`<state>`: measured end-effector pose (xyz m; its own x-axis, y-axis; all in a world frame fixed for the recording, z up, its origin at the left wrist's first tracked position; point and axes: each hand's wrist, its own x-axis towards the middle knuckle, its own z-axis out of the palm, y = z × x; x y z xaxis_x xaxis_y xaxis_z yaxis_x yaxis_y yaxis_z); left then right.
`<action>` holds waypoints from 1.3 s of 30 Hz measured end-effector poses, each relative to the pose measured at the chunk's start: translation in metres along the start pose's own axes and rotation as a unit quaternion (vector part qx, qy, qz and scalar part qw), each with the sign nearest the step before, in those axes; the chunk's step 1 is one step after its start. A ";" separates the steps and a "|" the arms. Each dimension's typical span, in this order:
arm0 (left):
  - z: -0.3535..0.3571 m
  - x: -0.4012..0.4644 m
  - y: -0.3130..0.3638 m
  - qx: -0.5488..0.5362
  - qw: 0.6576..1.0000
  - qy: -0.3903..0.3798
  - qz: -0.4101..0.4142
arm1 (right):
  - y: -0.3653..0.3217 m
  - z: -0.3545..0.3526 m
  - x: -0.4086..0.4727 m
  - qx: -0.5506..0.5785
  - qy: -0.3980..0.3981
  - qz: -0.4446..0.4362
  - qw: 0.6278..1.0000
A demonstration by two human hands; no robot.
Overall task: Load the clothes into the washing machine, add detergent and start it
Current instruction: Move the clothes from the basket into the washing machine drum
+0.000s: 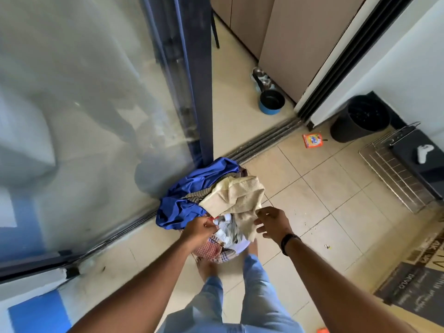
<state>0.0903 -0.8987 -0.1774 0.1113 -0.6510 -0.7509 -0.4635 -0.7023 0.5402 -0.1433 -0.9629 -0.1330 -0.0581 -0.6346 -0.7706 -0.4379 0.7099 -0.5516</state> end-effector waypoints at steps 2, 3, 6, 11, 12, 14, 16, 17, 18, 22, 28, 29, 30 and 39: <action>-0.002 0.027 -0.005 0.015 1.000 0.003 -0.027 | 0.000 -0.002 0.032 0.013 0.008 0.014 1.000; -0.002 0.041 -0.011 0.015 0.999 0.005 -0.039 | 0.001 -0.001 0.049 0.014 0.012 0.015 1.000; -0.002 0.080 -0.024 0.011 0.997 0.017 -0.077 | 0.002 0.007 0.097 -0.006 0.020 0.011 1.000; 0.016 0.146 -0.039 -0.019 0.992 0.010 -0.125 | 0.001 0.016 0.170 -0.054 0.045 -0.010 0.997; 0.020 0.158 -0.040 -0.035 0.990 0.012 -0.138 | -0.001 0.016 0.184 -0.077 0.047 -0.015 0.996; 0.025 0.177 -0.042 -0.087 0.980 0.049 -0.171 | -0.006 0.017 0.206 -0.132 0.043 -0.029 0.990; 0.032 0.194 -0.046 -0.168 0.962 0.075 -0.203 | -0.011 0.015 0.226 -0.192 0.031 -0.035 0.980; 0.037 0.204 -0.047 -0.206 0.951 0.083 -0.213 | -0.013 0.014 0.236 -0.214 0.025 -0.039 0.976; 0.041 0.209 -0.045 -0.210 0.948 0.088 -0.221 | -0.014 0.012 0.244 -0.228 0.015 -0.043 0.973; 0.052 0.231 -0.062 -0.127 0.953 0.166 -0.218 | -0.013 0.005 0.246 -0.230 -0.022 -0.044 0.972; 0.049 0.214 -0.052 -0.163 0.936 0.237 -0.203 | -0.015 -0.014 0.215 -0.215 -0.007 -0.037 0.976; 0.048 0.207 -0.050 -0.173 0.933 0.242 -0.201 | -0.016 -0.019 0.210 -0.213 0.005 -0.033 0.976; 0.045 0.196 -0.044 -0.189 0.929 0.246 -0.202 | -0.020 -0.024 0.204 -0.221 0.014 -0.034 0.975; 0.006 0.070 0.000 -0.348 0.875 0.253 -0.221 | -0.074 -0.070 0.124 -0.245 0.046 -0.069 0.966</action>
<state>0.0932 -0.9424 -0.2326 0.6013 -0.1922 -0.7755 0.3503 -0.8089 0.4721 -0.1810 -1.1157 -0.1657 -0.0388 -0.7539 -0.6559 -0.8177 0.4011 -0.4128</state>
